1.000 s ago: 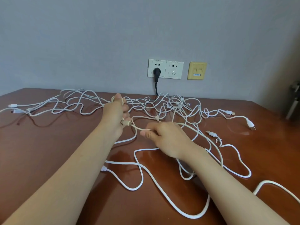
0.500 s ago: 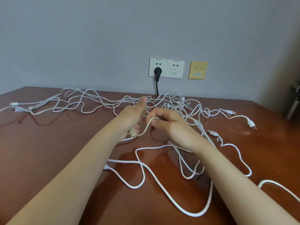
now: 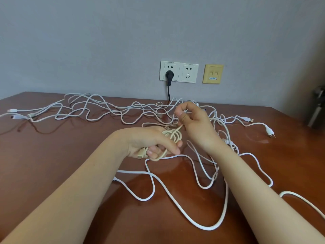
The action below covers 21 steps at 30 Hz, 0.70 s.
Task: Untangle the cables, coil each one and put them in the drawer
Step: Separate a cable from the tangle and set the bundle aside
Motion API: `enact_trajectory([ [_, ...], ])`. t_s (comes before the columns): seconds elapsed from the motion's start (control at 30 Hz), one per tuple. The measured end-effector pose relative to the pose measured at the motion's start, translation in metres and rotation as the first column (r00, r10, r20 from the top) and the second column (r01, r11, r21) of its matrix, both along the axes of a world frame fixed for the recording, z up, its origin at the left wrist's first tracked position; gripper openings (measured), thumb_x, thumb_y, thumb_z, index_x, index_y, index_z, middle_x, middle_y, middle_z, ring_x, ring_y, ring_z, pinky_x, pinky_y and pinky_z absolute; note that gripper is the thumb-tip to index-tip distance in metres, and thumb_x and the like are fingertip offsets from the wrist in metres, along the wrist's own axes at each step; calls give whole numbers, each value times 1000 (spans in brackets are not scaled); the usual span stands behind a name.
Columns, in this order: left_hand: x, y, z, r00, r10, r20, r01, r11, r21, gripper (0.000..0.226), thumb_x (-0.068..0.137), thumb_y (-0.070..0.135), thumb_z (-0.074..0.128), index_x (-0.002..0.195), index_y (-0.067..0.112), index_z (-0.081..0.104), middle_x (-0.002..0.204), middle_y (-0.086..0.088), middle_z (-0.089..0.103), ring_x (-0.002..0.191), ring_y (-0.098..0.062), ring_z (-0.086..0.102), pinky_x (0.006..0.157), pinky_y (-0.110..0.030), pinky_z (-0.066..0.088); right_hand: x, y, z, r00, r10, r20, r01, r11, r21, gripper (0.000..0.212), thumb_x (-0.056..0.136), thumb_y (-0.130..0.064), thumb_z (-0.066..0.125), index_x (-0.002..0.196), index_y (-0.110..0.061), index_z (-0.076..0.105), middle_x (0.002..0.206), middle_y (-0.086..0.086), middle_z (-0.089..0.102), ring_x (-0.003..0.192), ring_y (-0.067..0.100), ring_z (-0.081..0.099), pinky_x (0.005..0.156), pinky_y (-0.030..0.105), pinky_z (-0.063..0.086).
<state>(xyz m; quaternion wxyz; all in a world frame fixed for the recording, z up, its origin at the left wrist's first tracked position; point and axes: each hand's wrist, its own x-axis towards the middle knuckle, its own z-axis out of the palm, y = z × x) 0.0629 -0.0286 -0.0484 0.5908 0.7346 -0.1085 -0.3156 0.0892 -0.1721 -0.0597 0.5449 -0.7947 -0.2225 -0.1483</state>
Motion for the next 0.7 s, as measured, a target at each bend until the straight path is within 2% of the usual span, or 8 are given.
enact_trajectory([
  [0.13, 1, 2, -1, 999, 43, -19, -43, 999, 13, 19, 92, 2, 44, 77, 11, 50, 44, 5, 33, 27, 0, 26, 29, -10, 18, 2, -3, -1, 997, 37, -69, -37, 999, 3, 30, 98, -10, 43, 72, -20, 53, 57, -5, 48, 47, 1, 41, 53, 17, 33],
  [0.2, 3, 6, -3, 995, 103, -17, -103, 994, -41, 18, 93, 2, 43, 79, 10, 50, 47, 3, 37, 28, -1, 26, 29, -11, 19, 2, -8, 2, 989, 54, -137, -45, 997, 66, 32, 99, -10, 38, 73, -16, 55, 55, -1, 51, 44, 1, 44, 51, 14, 35],
  [0.3, 6, 13, -4, 980, 200, -22, -201, 971, -131, 17, 95, 6, 43, 80, 10, 48, 48, 2, 43, 29, -1, 26, 29, -10, 20, 3, -15, 8, 973, 58, -223, -6, 974, 228, 33, 100, -8, 34, 74, -11, 55, 46, -6, 57, 41, 0, 50, 44, 8, 36],
  [0.4, 10, 17, -6, 953, 301, -16, -299, 939, -169, 20, 99, 14, 41, 80, 9, 48, 48, 4, 43, 28, 0, 25, 28, -10, 21, 3, -19, 13, 965, 13, -262, 60, 961, 271, 33, 99, -7, 36, 73, -11, 56, 55, -2, 61, 42, 2, 54, 43, 8, 36],
  [0.47, 10, 17, -6, 941, 337, 38, -328, 933, -148, 22, 99, 16, 41, 80, 9, 49, 48, 4, 43, 28, -1, 25, 28, -11, 21, 2, -20, 14, 962, -120, -245, 156, 978, 135, 31, 96, -6, 41, 73, -14, 59, 69, 5, 62, 51, 4, 58, 46, 8, 37],
  [0.57, 7, 12, -6, 916, 338, 217, -338, 940, -34, 20, 97, 19, 49, 78, 11, 50, 59, -1, 48, 29, -2, 24, 31, -12, 24, -3, -19, 14, 939, -344, 17, 336, 903, -267, 22, 89, -8, 46, 85, -19, 65, 75, 1, 63, 61, 10, 54, 56, 14, 37],
  [0.63, 6, 6, -8, 899, 285, 332, -314, 949, 38, 19, 93, 19, 56, 76, 12, 50, 63, -5, 50, 29, -2, 23, 33, -13, 25, -10, -10, 12, 949, -293, 115, 314, 885, -344, 18, 89, -14, 50, 93, -20, 66, 75, -3, 61, 66, 14, 53, 63, 22, 39],
  [0.7, 5, 2, -9, 893, 234, 384, -274, 960, 53, 16, 89, 14, 61, 78, 9, 50, 51, 1, 45, 29, -3, 23, 34, -14, 25, -15, 0, 11, 975, -175, 138, 216, 895, -390, 14, 88, -24, 55, 97, -23, 66, 81, -8, 63, 78, 13, 59, 75, 29, 45],
])
